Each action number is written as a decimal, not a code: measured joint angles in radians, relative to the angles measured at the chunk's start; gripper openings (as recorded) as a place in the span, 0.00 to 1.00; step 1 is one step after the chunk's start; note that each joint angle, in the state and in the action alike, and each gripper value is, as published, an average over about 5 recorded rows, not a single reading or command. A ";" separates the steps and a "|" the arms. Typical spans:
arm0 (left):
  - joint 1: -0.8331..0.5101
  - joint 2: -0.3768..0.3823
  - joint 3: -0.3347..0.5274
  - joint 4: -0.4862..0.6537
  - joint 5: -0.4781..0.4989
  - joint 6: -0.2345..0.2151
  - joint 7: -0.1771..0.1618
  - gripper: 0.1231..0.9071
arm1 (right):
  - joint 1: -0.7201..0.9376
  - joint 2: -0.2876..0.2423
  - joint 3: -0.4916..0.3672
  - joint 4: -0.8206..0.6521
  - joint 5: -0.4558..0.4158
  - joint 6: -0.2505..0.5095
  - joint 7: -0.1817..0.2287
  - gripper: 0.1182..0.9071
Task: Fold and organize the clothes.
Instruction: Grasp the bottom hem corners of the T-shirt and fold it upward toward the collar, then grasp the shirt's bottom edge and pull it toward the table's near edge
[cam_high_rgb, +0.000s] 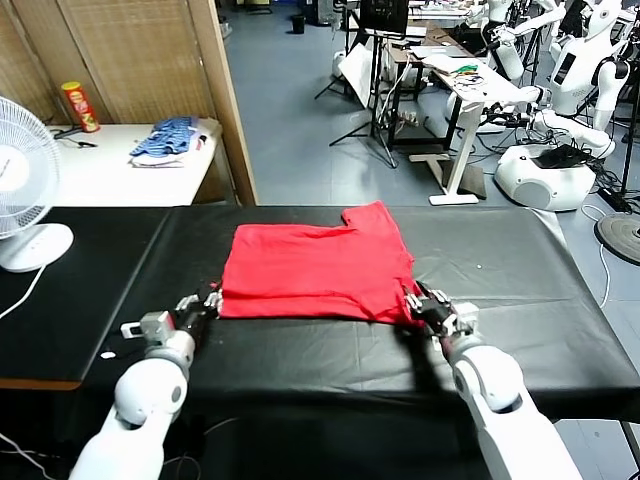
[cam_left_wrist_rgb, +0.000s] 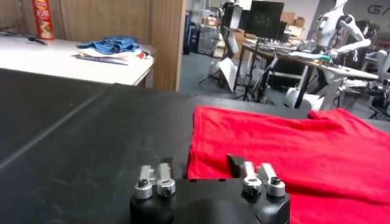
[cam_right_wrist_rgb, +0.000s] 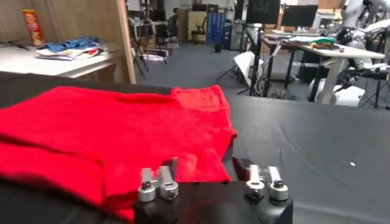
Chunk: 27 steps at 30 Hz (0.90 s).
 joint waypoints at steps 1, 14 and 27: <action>0.007 0.001 -0.001 -0.003 -0.006 0.002 0.002 0.81 | -0.012 0.001 0.000 0.004 -0.005 0.001 -0.001 0.77; 0.045 -0.006 -0.009 0.015 -0.104 0.026 0.015 0.45 | -0.057 0.017 0.000 0.006 -0.025 0.007 0.004 0.03; 0.136 0.034 -0.018 -0.074 0.018 0.048 -0.025 0.00 | -0.147 -0.026 0.039 0.119 0.018 -0.068 0.047 0.00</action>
